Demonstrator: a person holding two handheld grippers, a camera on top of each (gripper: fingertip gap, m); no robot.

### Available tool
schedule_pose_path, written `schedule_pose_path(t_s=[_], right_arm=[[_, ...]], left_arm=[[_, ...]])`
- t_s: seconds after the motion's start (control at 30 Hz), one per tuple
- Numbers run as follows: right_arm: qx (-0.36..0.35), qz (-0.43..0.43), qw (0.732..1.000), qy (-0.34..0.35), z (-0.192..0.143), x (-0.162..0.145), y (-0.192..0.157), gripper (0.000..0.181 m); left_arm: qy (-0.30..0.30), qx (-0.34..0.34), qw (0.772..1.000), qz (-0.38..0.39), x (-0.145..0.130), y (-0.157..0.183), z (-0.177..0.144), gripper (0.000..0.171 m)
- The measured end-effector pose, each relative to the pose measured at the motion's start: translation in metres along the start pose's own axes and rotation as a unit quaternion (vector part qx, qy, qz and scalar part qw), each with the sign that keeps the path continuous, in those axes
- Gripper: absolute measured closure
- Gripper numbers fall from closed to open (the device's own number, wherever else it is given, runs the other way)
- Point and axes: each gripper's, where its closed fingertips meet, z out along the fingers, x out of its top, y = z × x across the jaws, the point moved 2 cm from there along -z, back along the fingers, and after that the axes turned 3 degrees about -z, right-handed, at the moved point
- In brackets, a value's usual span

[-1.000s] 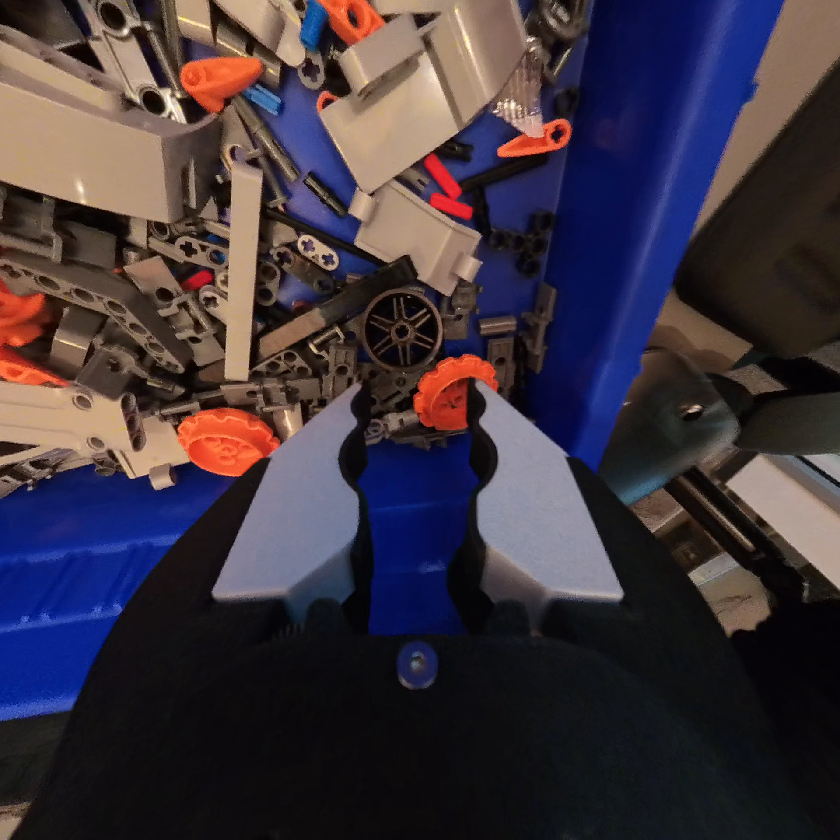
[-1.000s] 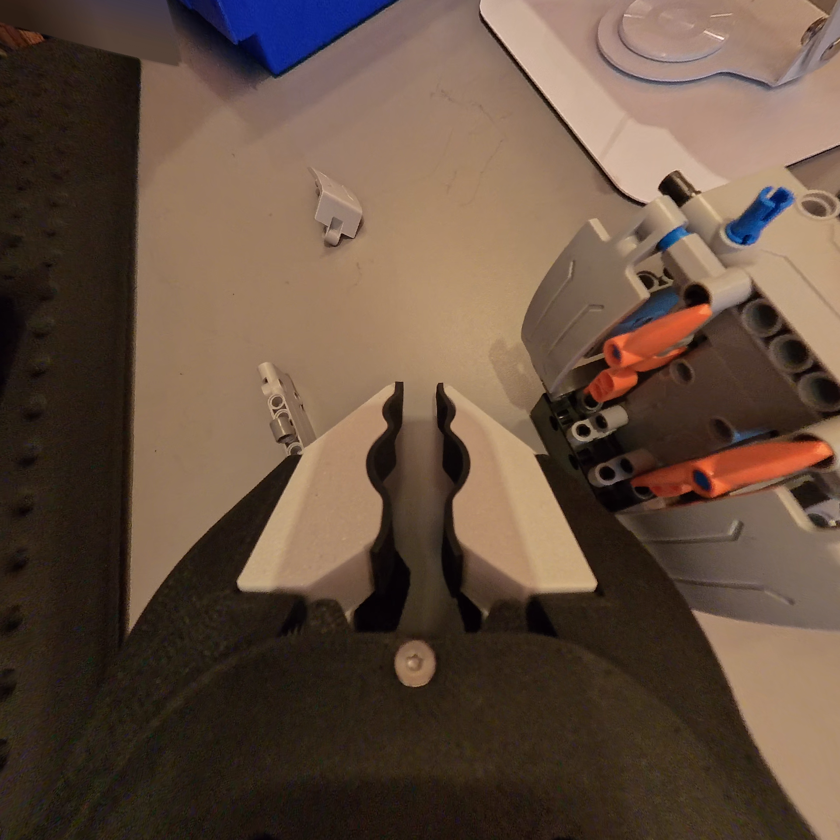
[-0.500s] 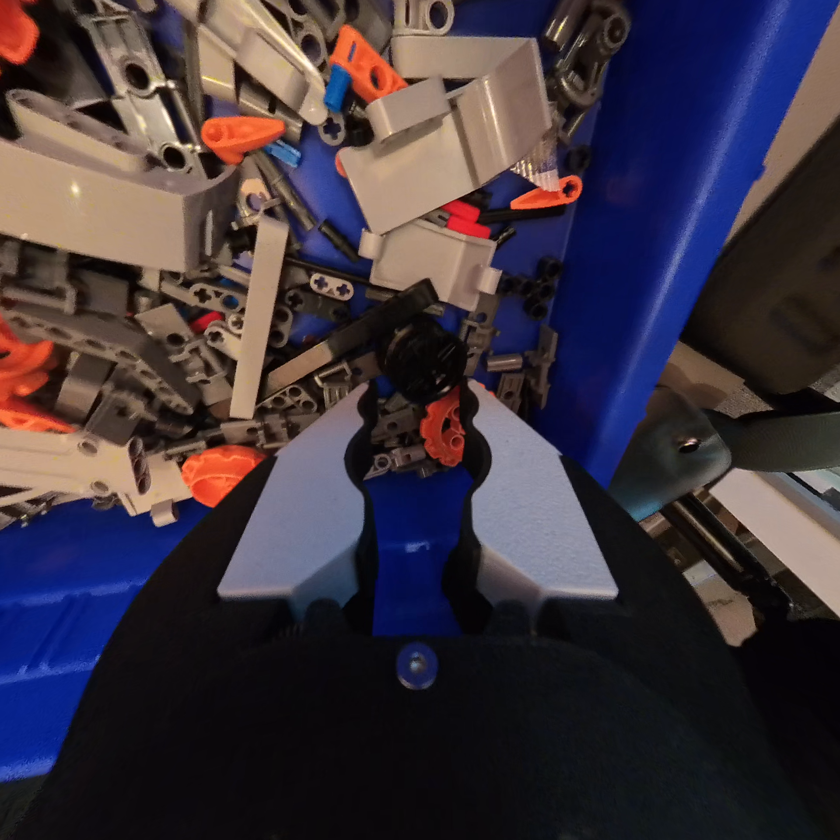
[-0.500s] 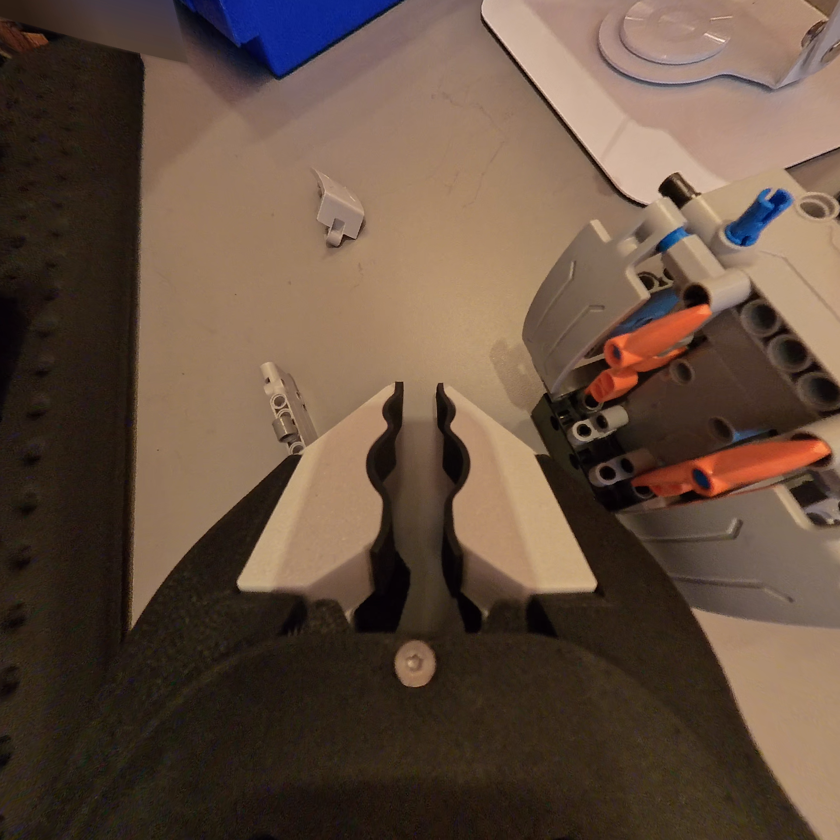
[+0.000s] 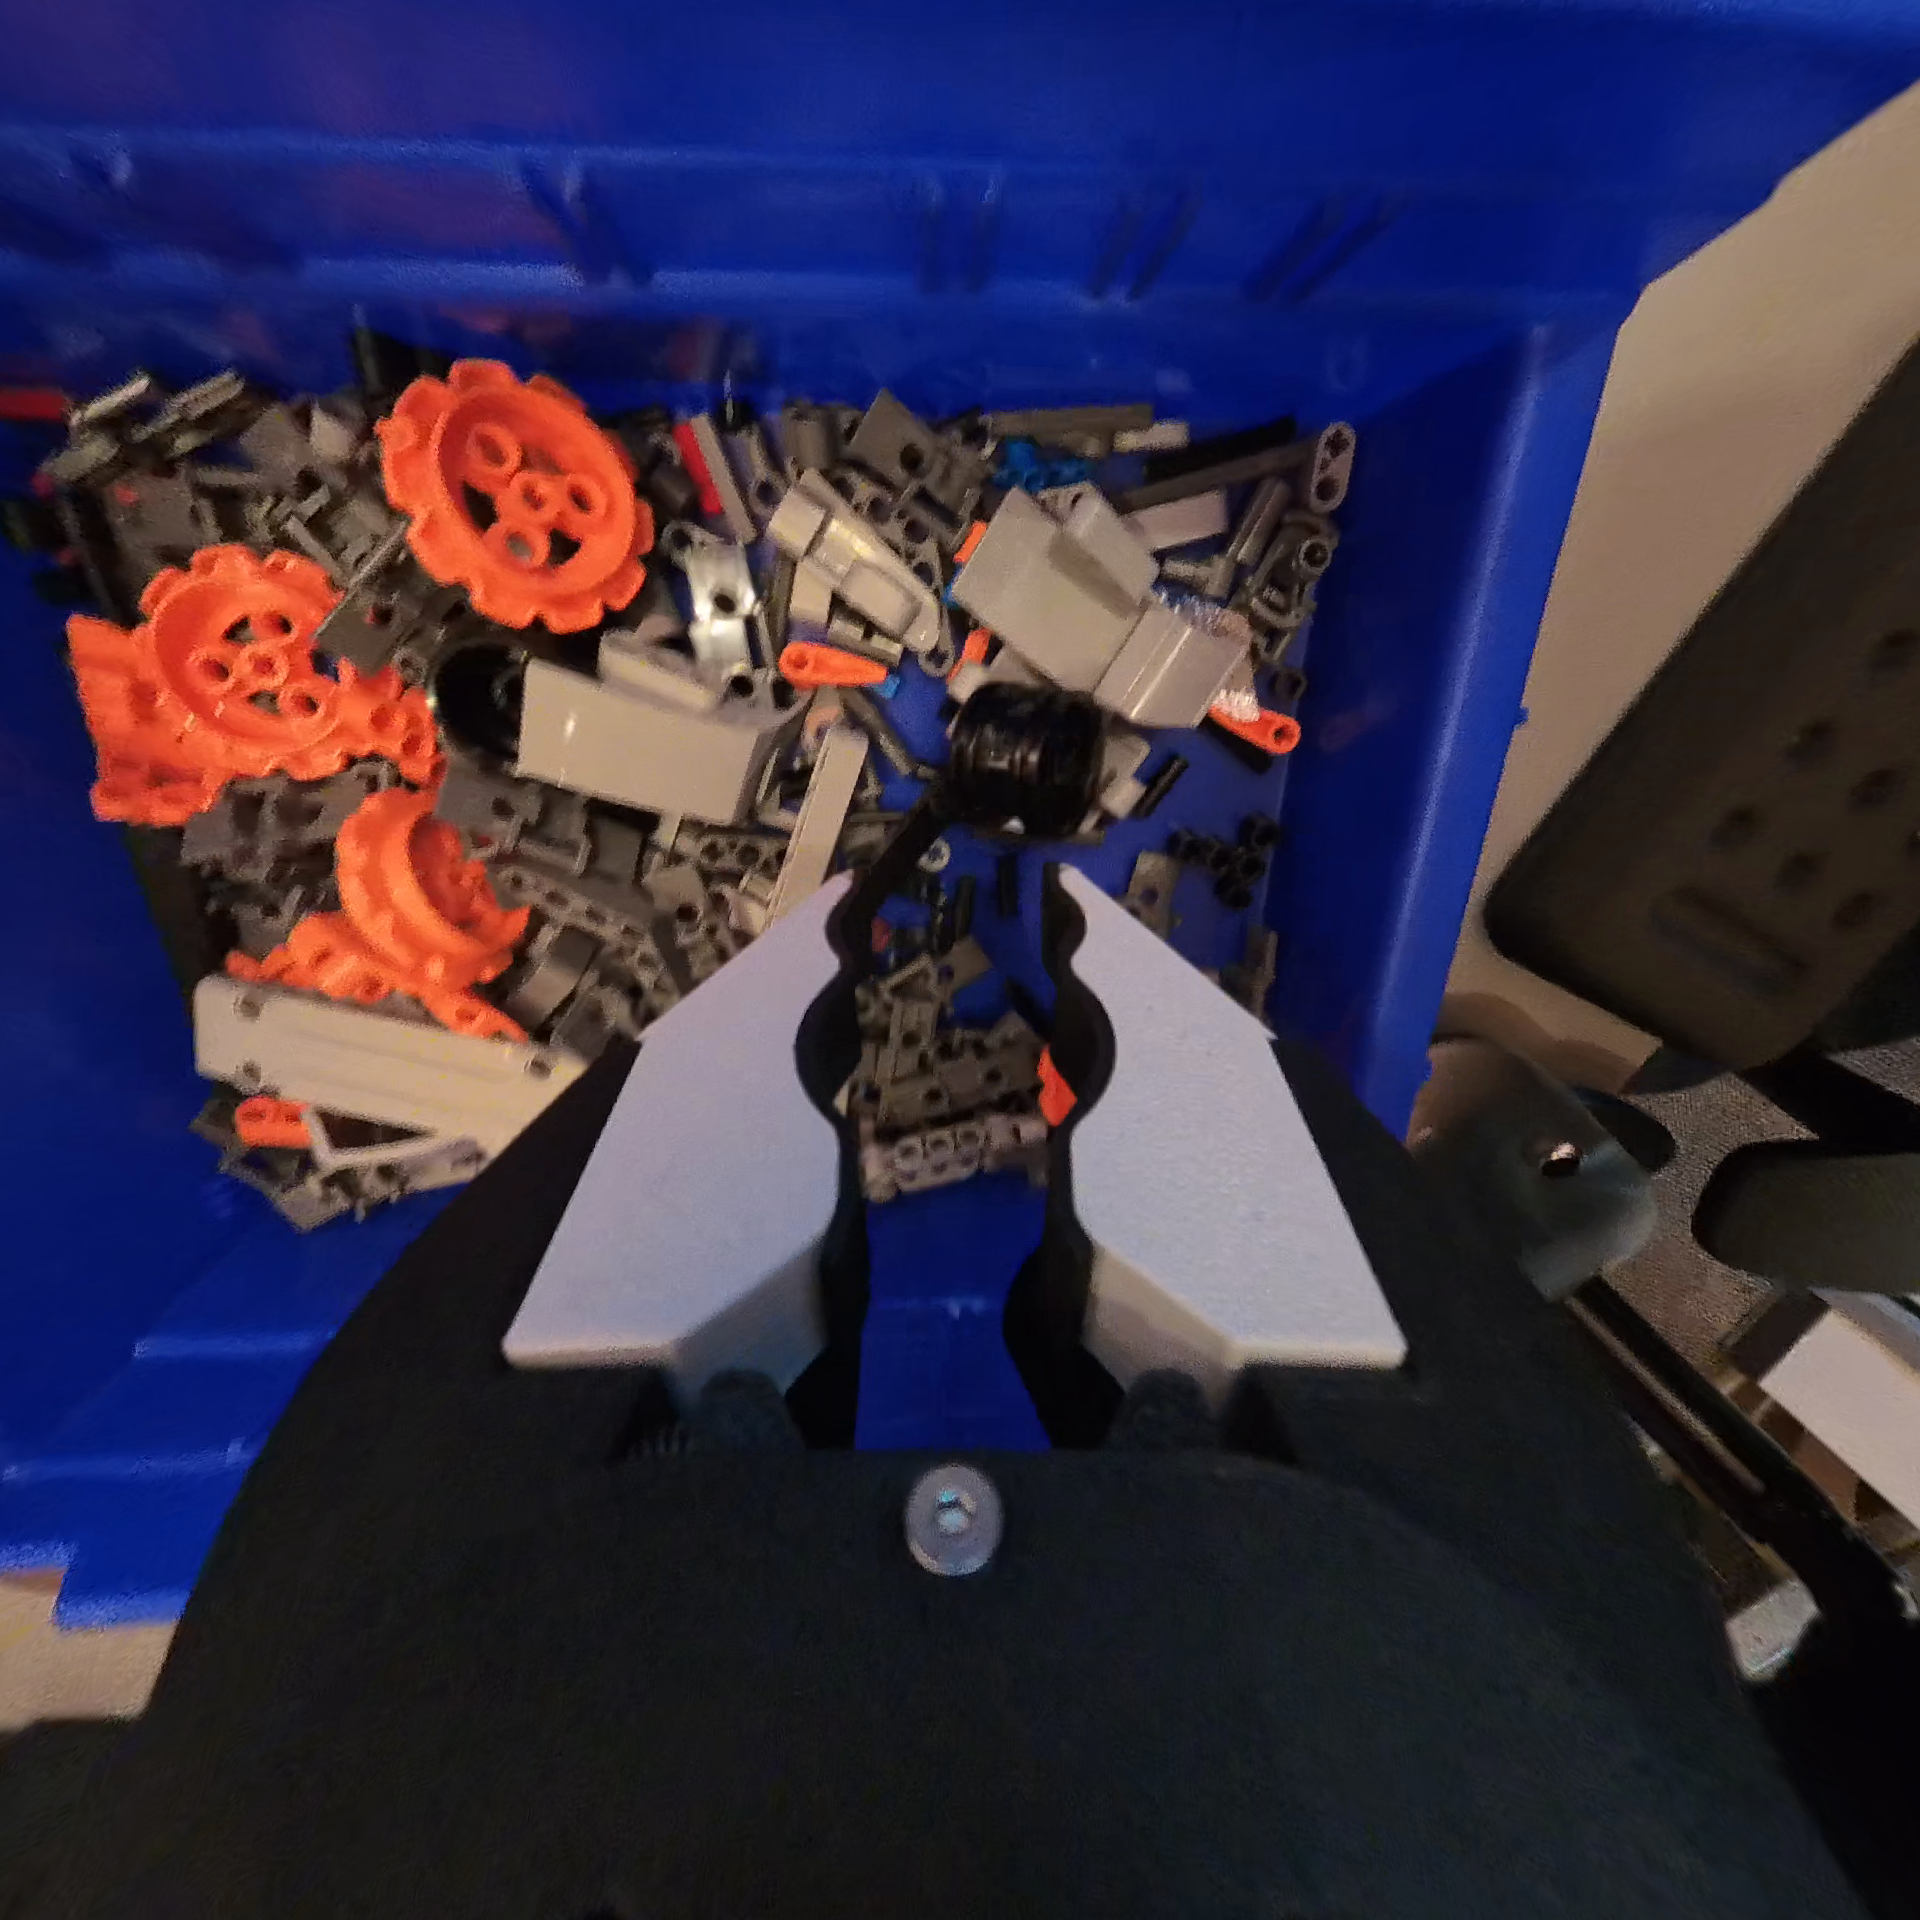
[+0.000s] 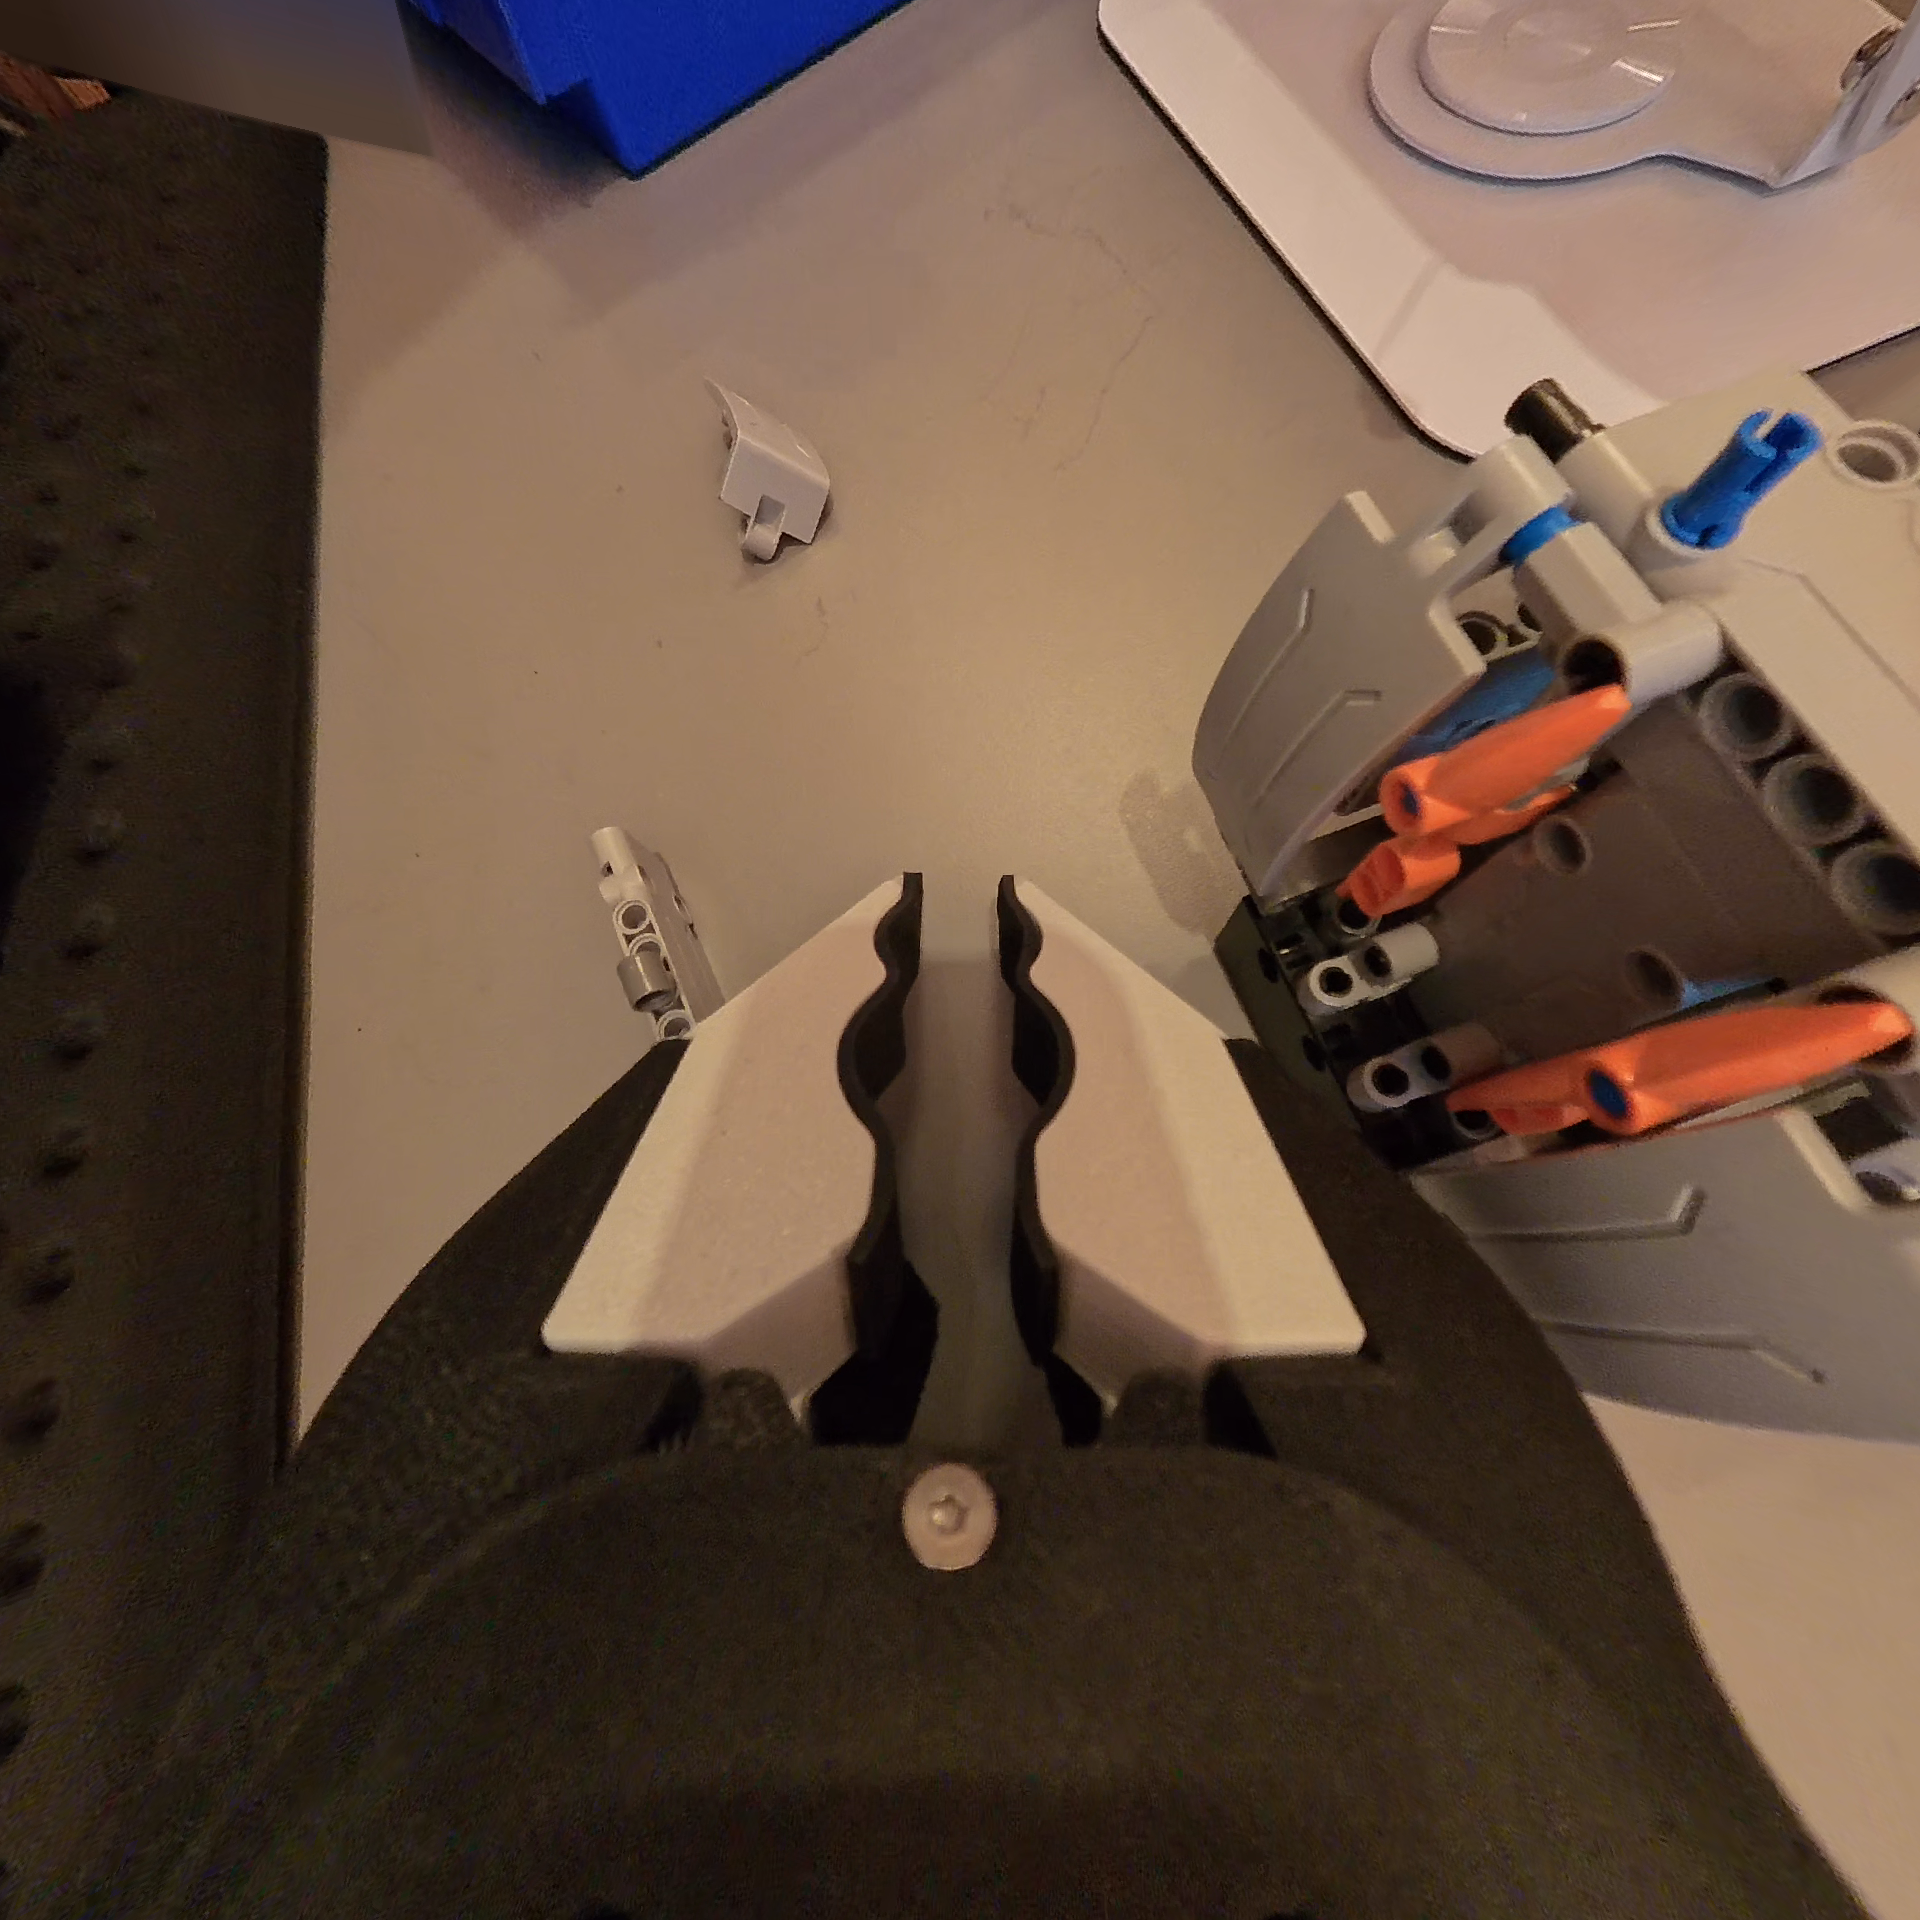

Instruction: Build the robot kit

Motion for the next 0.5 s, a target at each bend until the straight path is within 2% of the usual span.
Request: schedule_pose_path(t_s=[0.1, 0.23, 0.33, 0.5], right_arm=[[0.001, 0.000, 1.000, 0.000, 0.000, 0.000, 0.000, 0.169], [0.002, 0.000, 1.000, 0.000, 0.001, 0.000, -0.001, 0.169], [0.002, -0.001, 1.000, 0.000, 0.001, 0.000, -0.001, 0.169], [0.001, -0.002, 1.000, 0.001, 0.000, 0.001, -0.001, 0.169]], left_arm=[[-0.041, -0.013, 0.999, -0.018, -0.023, 0.000, -0.008, 0.134], [-0.137, -0.029, 0.990, -0.019, -0.060, 0.011, -0.002, 0.132], [-0.181, -0.039, 0.983, -0.013, -0.071, 0.020, 0.010, 0.130], [-0.214, -0.023, 0.977, -0.002, -0.069, 0.021, 0.021, 0.138]])
